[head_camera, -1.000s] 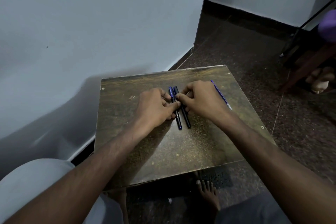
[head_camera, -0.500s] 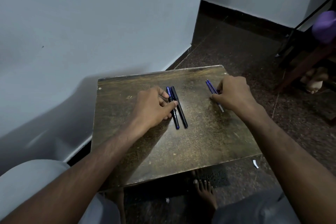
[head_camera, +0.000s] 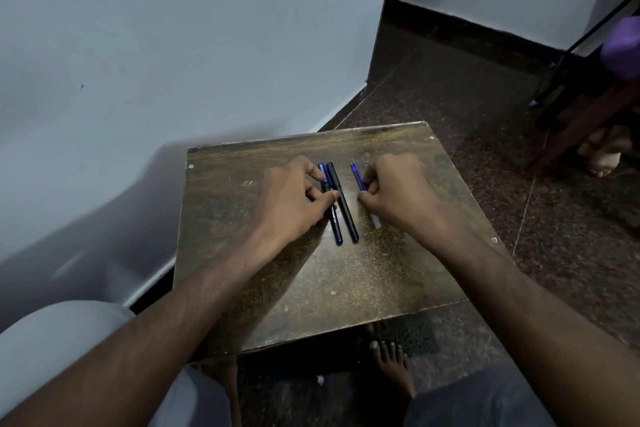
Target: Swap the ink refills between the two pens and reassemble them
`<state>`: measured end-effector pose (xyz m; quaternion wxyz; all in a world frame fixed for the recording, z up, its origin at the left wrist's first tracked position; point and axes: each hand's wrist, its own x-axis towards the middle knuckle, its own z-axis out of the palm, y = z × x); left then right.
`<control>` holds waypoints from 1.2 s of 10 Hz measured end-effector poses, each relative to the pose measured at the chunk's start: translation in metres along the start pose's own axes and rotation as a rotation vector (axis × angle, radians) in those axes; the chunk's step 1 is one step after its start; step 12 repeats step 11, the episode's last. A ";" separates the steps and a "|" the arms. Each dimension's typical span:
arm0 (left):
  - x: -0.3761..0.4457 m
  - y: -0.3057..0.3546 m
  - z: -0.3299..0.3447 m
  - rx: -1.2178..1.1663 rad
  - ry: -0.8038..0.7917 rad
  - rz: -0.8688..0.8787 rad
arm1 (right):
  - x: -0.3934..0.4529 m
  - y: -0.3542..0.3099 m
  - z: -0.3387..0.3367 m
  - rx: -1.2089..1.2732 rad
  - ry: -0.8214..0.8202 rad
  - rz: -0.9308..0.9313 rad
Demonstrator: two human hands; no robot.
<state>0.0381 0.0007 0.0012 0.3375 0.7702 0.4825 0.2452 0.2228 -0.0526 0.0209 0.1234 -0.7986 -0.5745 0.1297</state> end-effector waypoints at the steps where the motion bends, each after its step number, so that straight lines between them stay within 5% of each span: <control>1: 0.000 0.000 -0.002 0.005 -0.008 0.006 | -0.001 -0.004 0.001 0.023 -0.004 -0.007; 3: 0.000 0.000 -0.005 0.015 -0.052 -0.004 | -0.001 -0.008 -0.006 0.096 0.082 -0.052; 9: 0.000 0.001 -0.010 -0.170 -0.154 -0.188 | -0.001 -0.014 0.004 0.062 -0.041 -0.147; 11: -0.002 -0.006 -0.014 0.139 0.054 0.088 | 0.006 0.001 -0.013 0.147 0.238 -0.076; 12: -0.002 -0.006 -0.014 0.139 0.054 0.088 | 0.006 0.001 -0.013 0.147 0.238 -0.076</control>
